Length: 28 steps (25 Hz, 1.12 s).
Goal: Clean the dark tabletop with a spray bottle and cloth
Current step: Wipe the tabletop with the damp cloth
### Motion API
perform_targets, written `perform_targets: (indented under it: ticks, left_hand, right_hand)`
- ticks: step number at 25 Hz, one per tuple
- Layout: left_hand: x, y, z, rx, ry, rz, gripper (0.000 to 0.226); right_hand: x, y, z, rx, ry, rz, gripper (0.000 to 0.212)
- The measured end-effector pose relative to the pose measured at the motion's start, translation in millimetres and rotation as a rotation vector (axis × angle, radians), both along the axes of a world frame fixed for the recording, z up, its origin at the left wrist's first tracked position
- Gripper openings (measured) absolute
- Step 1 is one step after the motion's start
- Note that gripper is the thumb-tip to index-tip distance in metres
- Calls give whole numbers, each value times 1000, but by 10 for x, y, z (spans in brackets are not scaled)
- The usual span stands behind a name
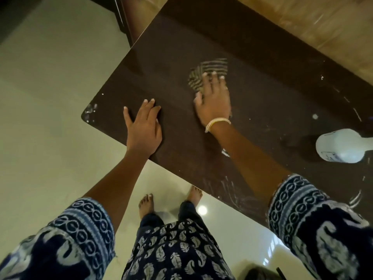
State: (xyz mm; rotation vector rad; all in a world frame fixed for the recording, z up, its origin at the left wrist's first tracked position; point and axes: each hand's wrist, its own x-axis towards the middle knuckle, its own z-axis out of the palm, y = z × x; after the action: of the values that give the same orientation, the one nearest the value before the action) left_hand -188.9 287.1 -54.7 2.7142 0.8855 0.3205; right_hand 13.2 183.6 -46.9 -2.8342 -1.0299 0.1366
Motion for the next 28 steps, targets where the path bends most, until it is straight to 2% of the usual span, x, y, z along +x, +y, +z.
perform_targets:
  ticks: [3,5,6,7,9,12,14,15,18,23,25,27,28]
  left_hand:
    - [-10,18,4,-10,-20,3,39]
    - [-2,18,18,-14,-13,3,41]
    - [0,20,24,-12,-7,4,41]
    - [3,25,26,-12,-3,5,40]
    - [0,30,21,-17,-2,11,39]
    - [3,31,1,-17,-17,13,39]
    - [-2,35,-9,-19,-22,11,41]
    - [-6,36,-10,-18,-26,11,40]
    - [-22,24,-2,-28,-32,4,39]
    - [-30,29,37,-43,9,-16,44]
    - [-24,21,60,-38,50,-34,46]
    - [-16,17,72,-19,86,-58,46]
    - [-17,18,71,-13,90,-60,46]
  right_hand:
    - [-197,-125,33,-15,29,572,60]
    - [174,-207,68,-46,13,782,60]
    - [413,-243,57,-48,-16,746,60]
    - [683,-288,33,-25,-43,620,61]
    - [1151,-409,6,36,-50,216,62]
    - [1351,-308,12,31,-3,-373,63]
    - [1232,-35,70,20,20,-495,63]
    - [1137,75,87,14,15,-430,63]
    - [665,44,105,4,3,40,62]
    - [-761,-875,52,32,38,605,60]
    - [-1015,-1179,72,-24,78,826,60]
    - [-818,-1258,100,-40,68,929,57]
    - [-623,-1234,86,-50,43,886,56]
